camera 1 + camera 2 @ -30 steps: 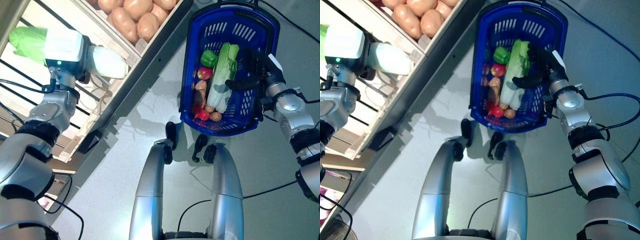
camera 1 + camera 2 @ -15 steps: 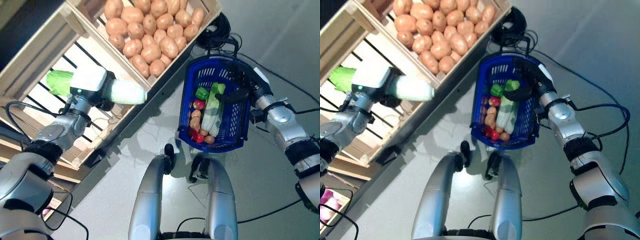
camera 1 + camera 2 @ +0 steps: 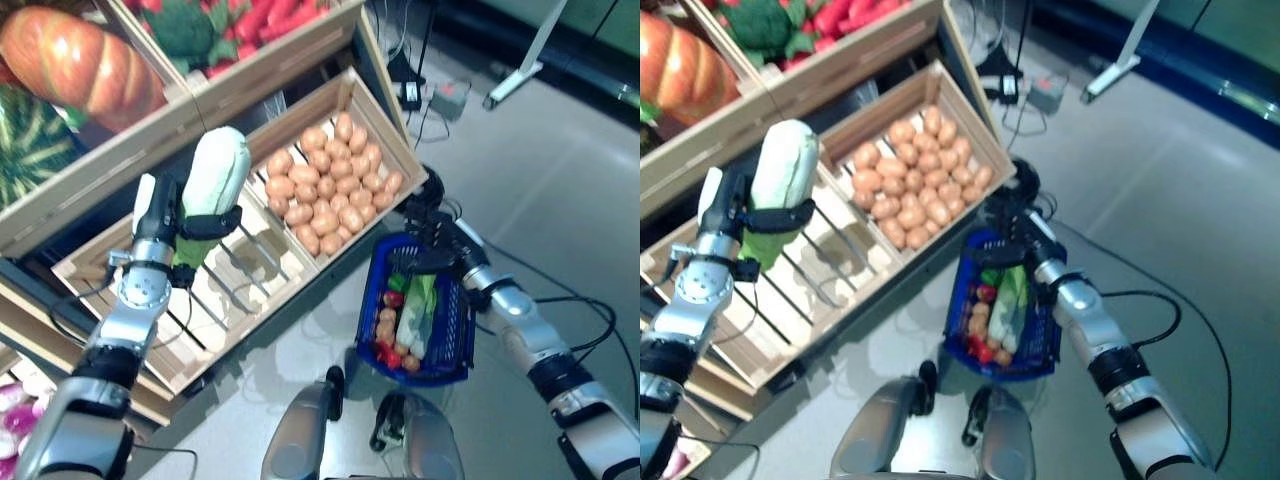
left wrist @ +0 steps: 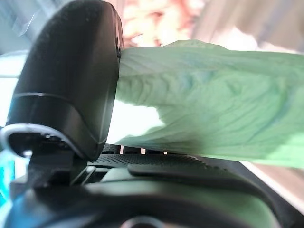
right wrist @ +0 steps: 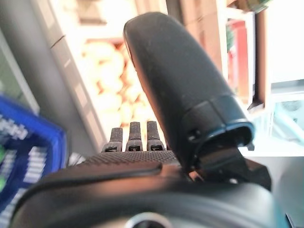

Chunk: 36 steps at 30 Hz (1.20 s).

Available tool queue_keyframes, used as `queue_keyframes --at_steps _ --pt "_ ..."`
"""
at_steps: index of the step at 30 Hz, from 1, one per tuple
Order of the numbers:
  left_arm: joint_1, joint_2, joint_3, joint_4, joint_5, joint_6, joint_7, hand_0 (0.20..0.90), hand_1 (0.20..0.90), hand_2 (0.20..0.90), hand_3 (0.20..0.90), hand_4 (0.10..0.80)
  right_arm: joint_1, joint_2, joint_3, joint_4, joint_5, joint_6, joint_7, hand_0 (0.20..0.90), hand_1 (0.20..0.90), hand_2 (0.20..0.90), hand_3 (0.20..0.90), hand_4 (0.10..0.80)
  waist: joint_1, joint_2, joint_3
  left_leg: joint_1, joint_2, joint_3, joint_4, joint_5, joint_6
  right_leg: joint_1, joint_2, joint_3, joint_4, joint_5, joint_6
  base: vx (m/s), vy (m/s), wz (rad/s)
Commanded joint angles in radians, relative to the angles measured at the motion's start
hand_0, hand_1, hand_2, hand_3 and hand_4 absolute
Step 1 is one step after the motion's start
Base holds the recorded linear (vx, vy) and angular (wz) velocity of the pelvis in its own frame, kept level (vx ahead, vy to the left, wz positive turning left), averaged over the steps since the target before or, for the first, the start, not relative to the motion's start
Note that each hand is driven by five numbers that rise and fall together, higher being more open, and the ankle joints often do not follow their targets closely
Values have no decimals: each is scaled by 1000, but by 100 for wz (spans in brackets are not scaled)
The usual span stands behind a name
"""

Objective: Put vegetables into the basket

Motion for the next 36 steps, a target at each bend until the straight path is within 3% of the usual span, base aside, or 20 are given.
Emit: queue_keyframes --at_steps 1,5,9,18,27,36 --pt "22 -50 84 -96 -140 -76 -26 300 300 300 300 400 4 38 -81 -90 -30 -71 23 900 900 900 900 800 -6 28 -165 180 -26 -49 -75 -106 -27 187 65 8 -273 128 -54 113 -11 -2" --pt "64 -124 127 -140 -320 -83 -90 300 300 300 300 400 51 79 -91 -141 -38 -60 44 900 900 900 900 800 -12 34 -203 260 -29 -62 -190 -66 -24 258 83 11 -375 164 -44 52 -8 6" --pt "66 -201 130 -183 -471 -45 -158 300 300 300 300 400 62 102 -78 -171 33 38 127 900 900 900 900 800 -16 32 -244 319 -26 -78 -302 -23 -21 304 96 10 -465 211 -28 48 -32 7" --pt "13 -288 66 -213 -568 -2 -168 300 300 300 300 400 17 124 -44 -218 79 112 122 900 900 900 900 800 -20 23 -288 386 -11 -98 -478 51 -25 353 124 14 -606 287 -5 30 -52 0" --pt "-8 -370 -20 -235 -507 51 -178 300 300 300 300 400 -37 172 6 -237 97 171 106 900 900 900 900 800 -18 8 -291 401 -6 -94 -506 54 -19 369 136 8 -638 301 -5 -1 -21 -1" --pt "-5 -371 -78 -242 -412 105 -214 300 300 300 300 400 -87 177 17 -270 47 159 83 900 900 900 900 800 -9 0 -286 407 -6 -106 -506 50 -14 379 138 6 -642 302 -4 0 0 0"
